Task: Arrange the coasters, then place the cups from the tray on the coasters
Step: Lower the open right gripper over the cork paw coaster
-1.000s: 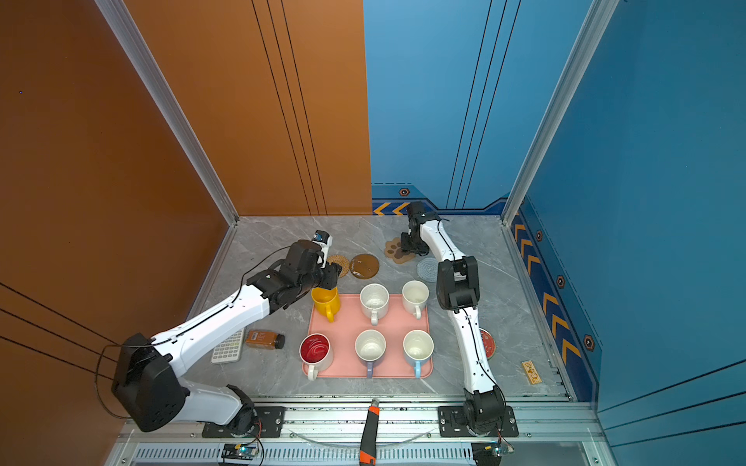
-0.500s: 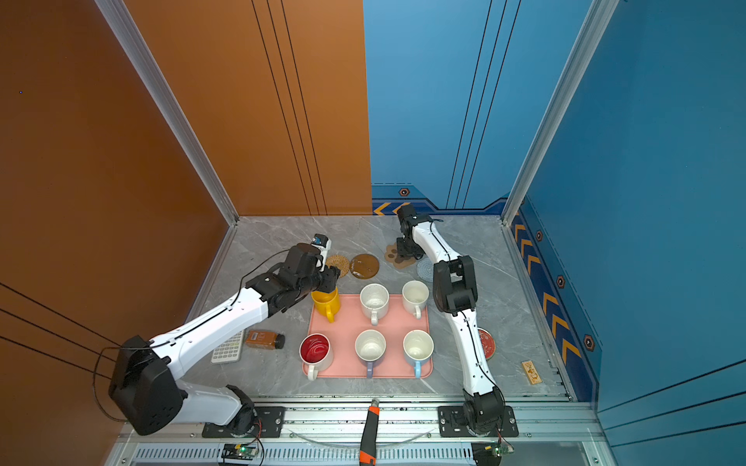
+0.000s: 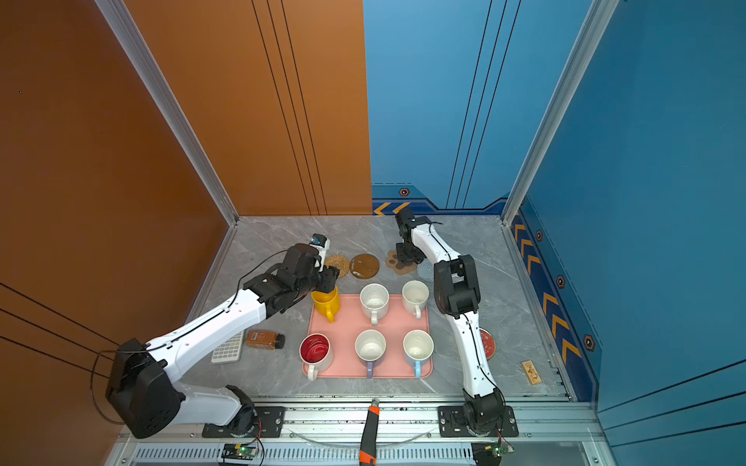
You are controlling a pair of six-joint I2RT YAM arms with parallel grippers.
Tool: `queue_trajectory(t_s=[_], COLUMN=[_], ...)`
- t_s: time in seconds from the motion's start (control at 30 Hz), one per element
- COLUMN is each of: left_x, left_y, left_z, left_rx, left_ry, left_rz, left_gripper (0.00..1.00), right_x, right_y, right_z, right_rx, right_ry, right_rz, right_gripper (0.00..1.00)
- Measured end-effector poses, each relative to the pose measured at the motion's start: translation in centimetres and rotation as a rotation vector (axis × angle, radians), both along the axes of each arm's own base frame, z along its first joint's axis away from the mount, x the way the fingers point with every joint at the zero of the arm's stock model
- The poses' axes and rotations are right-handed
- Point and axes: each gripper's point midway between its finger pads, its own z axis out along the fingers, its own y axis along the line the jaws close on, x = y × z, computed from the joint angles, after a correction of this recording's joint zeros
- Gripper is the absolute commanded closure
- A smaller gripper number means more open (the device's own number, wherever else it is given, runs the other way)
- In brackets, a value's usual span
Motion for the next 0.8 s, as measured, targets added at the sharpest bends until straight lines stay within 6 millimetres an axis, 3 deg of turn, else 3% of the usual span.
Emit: queue_trajectory(t_s=[0.8], left_x=[-0.5], left_y=[0.4], left_z=[-0.1], left_rx=[-0.004], left_ry=[-0.001], left_rz=[0.002], left_gripper=[0.45], right_x=[-2.7], right_y=[1.0], right_z=[0.0], right_rx=[-0.039], right_ry=[0.038], right_rz=[0.038], right_gripper=[0.62])
